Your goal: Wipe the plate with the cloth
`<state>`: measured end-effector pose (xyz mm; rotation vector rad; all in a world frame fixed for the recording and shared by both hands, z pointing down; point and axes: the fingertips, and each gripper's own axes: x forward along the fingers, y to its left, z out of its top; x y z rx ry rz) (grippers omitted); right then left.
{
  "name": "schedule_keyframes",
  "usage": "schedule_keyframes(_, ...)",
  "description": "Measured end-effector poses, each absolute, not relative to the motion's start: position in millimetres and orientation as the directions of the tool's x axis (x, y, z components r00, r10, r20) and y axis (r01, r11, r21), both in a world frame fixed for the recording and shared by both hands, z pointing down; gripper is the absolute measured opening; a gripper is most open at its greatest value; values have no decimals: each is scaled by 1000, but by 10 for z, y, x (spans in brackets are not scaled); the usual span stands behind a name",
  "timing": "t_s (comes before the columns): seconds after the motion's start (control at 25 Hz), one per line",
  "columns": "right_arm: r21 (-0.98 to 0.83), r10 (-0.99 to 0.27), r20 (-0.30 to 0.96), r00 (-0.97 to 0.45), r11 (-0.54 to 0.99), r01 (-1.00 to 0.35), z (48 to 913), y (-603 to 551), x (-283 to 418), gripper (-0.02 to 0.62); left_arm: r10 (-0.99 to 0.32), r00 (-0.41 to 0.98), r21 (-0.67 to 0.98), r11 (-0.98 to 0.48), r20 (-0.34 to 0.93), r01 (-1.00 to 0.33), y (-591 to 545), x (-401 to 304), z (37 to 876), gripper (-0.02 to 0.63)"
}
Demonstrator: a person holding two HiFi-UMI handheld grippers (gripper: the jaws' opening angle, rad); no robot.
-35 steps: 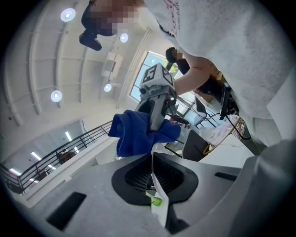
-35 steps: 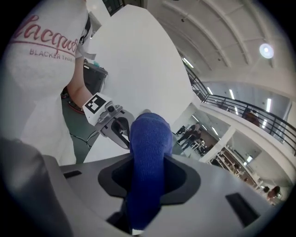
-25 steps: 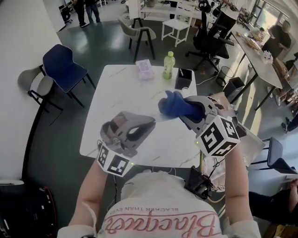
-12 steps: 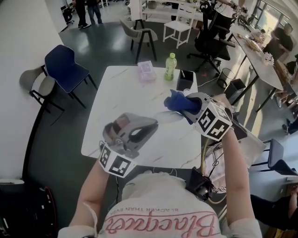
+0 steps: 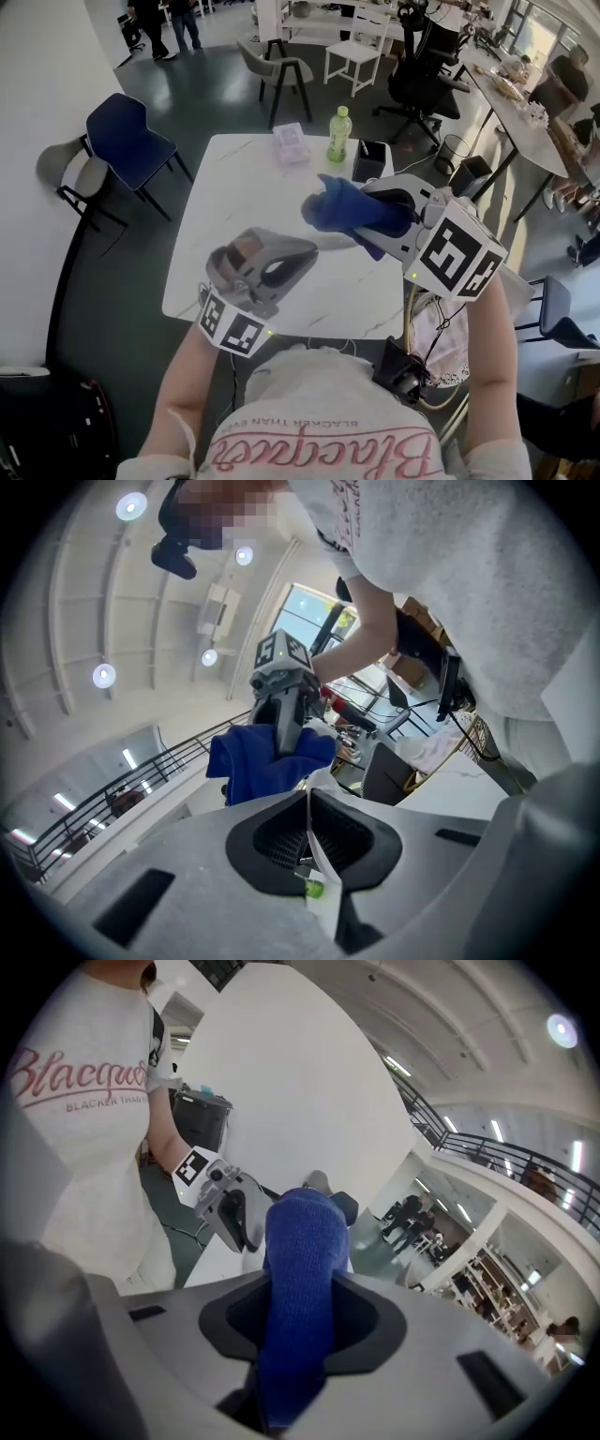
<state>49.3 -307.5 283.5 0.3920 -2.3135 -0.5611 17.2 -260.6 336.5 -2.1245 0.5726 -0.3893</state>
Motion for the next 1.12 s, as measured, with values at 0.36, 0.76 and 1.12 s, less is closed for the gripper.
schedule_keyframes(0.36, 488, -351, 733, -583, 868, 91, 3136, -2944, 253, 121, -499, 860, -848, -497, 105, -184, -2578, 302, 3401, 12)
schedule_keyframes(0.76, 461, -305, 787, -536, 868, 182, 3359, -3164, -94, 120, -507, 853, -861, -482, 124, -162, -2547, 284, 3399, 12)
schedule_keyframes(1.12, 351, -238, 838, -491, 924, 151, 3850, -3435, 0, 118, -514, 848, -867, -473, 128, -156, -2516, 200, 3361, 14)
